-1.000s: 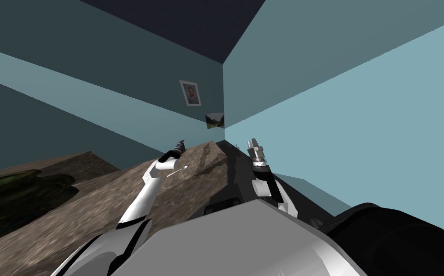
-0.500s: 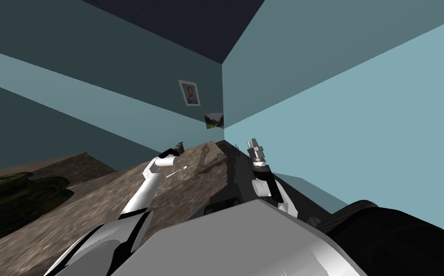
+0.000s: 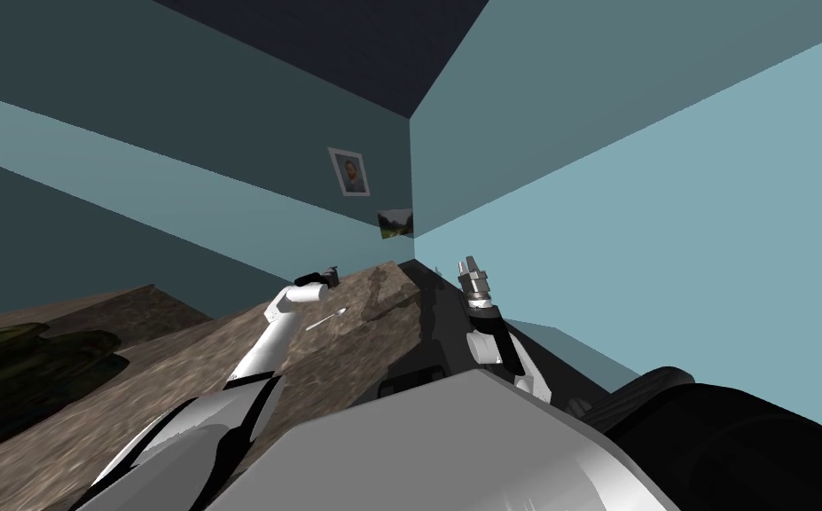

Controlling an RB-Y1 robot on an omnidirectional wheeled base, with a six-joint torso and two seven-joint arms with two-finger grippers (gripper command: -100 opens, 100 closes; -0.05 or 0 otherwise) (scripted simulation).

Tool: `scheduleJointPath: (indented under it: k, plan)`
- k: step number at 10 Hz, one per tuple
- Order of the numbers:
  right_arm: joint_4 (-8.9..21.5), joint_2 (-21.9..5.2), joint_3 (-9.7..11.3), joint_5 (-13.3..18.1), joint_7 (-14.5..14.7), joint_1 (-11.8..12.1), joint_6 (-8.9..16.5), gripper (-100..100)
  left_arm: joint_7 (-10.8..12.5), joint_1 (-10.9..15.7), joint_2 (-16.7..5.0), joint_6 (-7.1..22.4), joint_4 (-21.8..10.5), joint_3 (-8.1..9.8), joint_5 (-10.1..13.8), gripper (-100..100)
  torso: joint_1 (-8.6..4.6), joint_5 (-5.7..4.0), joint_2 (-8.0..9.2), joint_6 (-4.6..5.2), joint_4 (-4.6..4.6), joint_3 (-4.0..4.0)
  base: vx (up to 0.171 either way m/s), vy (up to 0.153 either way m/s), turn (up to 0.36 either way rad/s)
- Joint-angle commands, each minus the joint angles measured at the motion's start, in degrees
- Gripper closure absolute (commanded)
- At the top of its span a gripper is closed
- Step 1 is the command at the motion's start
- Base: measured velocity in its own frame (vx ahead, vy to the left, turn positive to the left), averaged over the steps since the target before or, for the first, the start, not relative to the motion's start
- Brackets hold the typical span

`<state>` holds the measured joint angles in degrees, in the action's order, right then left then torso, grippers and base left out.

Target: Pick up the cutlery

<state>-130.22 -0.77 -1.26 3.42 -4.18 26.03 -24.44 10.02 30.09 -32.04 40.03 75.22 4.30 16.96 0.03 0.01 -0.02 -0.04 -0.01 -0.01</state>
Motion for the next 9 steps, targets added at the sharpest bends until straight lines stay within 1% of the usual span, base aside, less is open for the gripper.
scheduleJointPath:
  k: [1, 2, 3, 4, 5, 6, 7, 8, 9]
  plan:
    - [0.0, 0.0, 0.0, 0.0, 0.0, 0.0, 0.0, 0, 0.2, 1.0, -0.37, 2.86, -2.71, 0.09, 0.59, -100, 0.0, 0.0, 0.0, 0.0, 0.0, 0.0, 0.004, 0.008, -0.016]
    - [0.0, 0.0, 0.0, 0.0, 0.0, 0.0, 0.0, 0, 0.2, 1.0, -0.37, 3.18, -2.71, 0.09, 0.59, -100, 0.01, 0.01, 0.01, -0.02, 0.0, 0.0, 0.0, 0.0, 0.0]
    - [0.0, 0.0, 0.0, 0.0, 0.0, 0.0, 0.0, 0, 0.59, 3.13, -0.9, 5.92, -4.77, 0.25, 1.57, -100, -0.01, 0.01, 0.01, -0.01, 0.0, 0.0, 0.002, 0.004, -0.022]
    - [0.0, 0.0, 0.0, 0.0, 0.0, 0.0, 0.0, 0, 0.59, 3.13, -0.9, 6.88, -6.3, 0.25, 1.57, -100, -0.02, 0.0, 0.0, 0.0, 0.0, 0.0, 0.003, 0.006, -0.016]
    - [0.0, 0.0, 0.0, 0.0, 0.0, 0.0, 0.0, 0, 0.59, 3.13, -0.9, 6.88, -6.3, 0.25, 1.57, -100, -0.01, 0.01, 0.01, -0.01, 0.0, 0.0, 0.0, 0.0, 0.0]
    - [0.0, 0.0, 0.0, 0.0, 0.0, 0.0, 0.0, 0, 0.98, 5.15, -1.35, 9.56, -8.96, 0.39, 2.54, -100, -0.01, 0.0, 0.01, -0.01, 0.0, 0.0, 0.003, 0.005, -0.016]
    - [0.0, 0.0, 0.0, 0.0, 0.0, 0.0, 0.0, 0, 0.98, 5.15, -1.35, 10.51, -9.83, 0.39, 2.54, -100, -0.02, 0.0, 0.0, 0.0, 0.0, 0.0, 0.005, 0.007, -0.014]
    - [0.0, 0.0, 0.0, 0.0, 0.0, 0.0, 0.0, 0, 1.36, 7.05, -1.71, 12.41, -11.79, 0.51, 3.49, -100, -0.01, 0.01, 0.01, -0.01, -0.01, 0.0, 0.006, 0.01, -0.013]
    - [0.0, 0.0, 0.0, 0.0, 0.0, 0.0, 0.0, 0, 1.36, 7.05, -1.71, 14.05, -13.3, 0.51, 3.49, -100, 0.0, 0.0, 0.0, -0.01, 0.0, 0.0, 0.006, 0.009, -0.011]
